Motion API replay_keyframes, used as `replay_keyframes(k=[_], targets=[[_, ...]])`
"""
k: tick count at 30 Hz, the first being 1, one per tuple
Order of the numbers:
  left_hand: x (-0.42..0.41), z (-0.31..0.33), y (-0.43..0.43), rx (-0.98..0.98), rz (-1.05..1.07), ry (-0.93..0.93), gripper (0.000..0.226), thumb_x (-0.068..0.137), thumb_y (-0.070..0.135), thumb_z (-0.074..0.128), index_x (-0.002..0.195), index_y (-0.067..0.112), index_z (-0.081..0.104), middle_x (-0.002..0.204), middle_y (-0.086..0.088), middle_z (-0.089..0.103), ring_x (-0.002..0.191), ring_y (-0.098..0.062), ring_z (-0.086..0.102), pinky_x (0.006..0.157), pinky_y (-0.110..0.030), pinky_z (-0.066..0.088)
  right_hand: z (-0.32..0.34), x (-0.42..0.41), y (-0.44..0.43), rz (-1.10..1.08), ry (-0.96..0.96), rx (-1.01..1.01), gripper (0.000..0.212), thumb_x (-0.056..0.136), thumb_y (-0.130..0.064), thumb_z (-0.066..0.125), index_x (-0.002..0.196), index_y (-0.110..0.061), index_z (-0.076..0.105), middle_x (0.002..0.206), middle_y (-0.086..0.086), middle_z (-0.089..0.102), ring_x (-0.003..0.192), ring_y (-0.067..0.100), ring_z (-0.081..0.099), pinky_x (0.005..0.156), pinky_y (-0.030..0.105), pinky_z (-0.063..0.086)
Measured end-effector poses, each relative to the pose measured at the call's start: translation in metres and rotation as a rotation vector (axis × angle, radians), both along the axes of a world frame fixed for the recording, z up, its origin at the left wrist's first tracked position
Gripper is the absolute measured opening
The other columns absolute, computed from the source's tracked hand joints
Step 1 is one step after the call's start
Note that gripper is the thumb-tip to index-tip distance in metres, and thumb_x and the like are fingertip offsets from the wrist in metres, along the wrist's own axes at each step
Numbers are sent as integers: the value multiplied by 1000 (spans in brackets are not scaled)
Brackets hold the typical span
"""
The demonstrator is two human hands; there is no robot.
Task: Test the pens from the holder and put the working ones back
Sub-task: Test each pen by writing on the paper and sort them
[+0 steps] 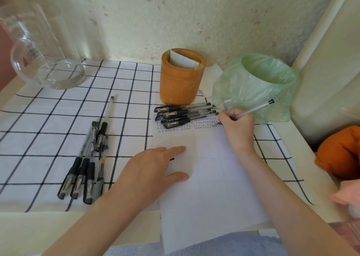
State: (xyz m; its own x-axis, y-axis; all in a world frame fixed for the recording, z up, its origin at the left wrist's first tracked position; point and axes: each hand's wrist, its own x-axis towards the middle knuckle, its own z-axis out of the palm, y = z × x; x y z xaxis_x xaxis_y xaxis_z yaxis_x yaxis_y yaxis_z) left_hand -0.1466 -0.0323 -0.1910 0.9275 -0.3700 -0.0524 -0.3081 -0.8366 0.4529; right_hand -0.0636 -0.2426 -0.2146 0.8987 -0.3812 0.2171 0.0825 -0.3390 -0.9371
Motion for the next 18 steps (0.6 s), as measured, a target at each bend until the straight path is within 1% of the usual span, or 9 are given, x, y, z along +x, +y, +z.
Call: replay_keyframes(k=[2, 4, 6, 8, 11, 13, 14, 17, 18], targets=[[0, 0, 0, 5, 0, 0, 61, 83, 59, 49, 139, 48, 27, 70, 19, 31, 78, -7, 38, 70, -19, 33, 0, 0, -1, 1, 0, 9, 29, 80, -1, 57, 58, 9, 42, 55, 8, 34, 56, 14, 27, 48, 24, 23], [0, 0, 0, 9, 0, -1, 61, 84, 59, 49, 139, 47, 27, 70, 19, 31, 78, -7, 38, 69, -19, 32, 1, 0, 0, 12, -6, 0, 33, 81, 1, 57, 53, -3, 39, 49, -2, 31, 51, 9, 25, 46, 21, 23], [0, 0, 0, 11, 1, -1, 61, 84, 59, 48, 139, 47, 26, 71, 18, 31, 79, -6, 39, 69, -19, 32, 1, -1, 1, 16, -15, -5, 34, 80, 2, 57, 54, -8, 38, 50, -4, 28, 50, 7, 22, 45, 19, 21], [0, 1, -1, 18, 2, -1, 61, 84, 59, 48, 139, 48, 26, 71, 18, 31, 78, -7, 38, 68, -19, 31, 1, -1, 2, 8, -21, -13, 32, 80, 2, 56, 55, -7, 39, 52, -1, 27, 52, 8, 21, 45, 20, 20], [0, 1, -1, 29, 1, -3, 61, 84, 60, 48, 139, 48, 26, 70, 18, 32, 76, -7, 38, 67, -19, 30, 0, 0, 1, 0, -19, -5, 28, 80, 1, 56, 57, 5, 42, 55, 7, 29, 55, 12, 24, 46, 22, 21], [0, 1, -1, 30, 0, -2, 61, 84, 60, 48, 139, 48, 25, 71, 18, 32, 77, -7, 39, 67, -19, 31, 0, 1, 0, -3, -13, 5, 28, 81, 0, 57, 60, 11, 43, 57, 9, 33, 55, 13, 27, 47, 22, 22], [0, 1, -1, 29, 1, 0, 61, 84, 60, 48, 139, 48, 25, 71, 17, 32, 78, -6, 39, 68, -19, 31, -1, 1, -1, 1, -10, 5, 28, 81, -1, 58, 59, 9, 43, 55, 8, 33, 54, 11, 27, 46, 21, 23], [0, 1, -1, 26, 3, 7, 61, 84, 59, 48, 139, 48, 25, 71, 18, 31, 79, -6, 38, 69, -18, 31, -1, 1, 0, 15, 0, -15, 30, 81, -1, 58, 55, -3, 43, 48, -5, 32, 48, 6, 25, 45, 18, 23], [0, 1, -1, 26, 3, 10, 61, 84, 59, 48, 139, 48, 25, 71, 18, 31, 78, -6, 38, 68, -18, 31, -2, 1, 0, 13, 2, -18, 31, 81, -1, 59, 54, -5, 42, 46, -7, 30, 48, 5, 24, 44, 18, 23]])
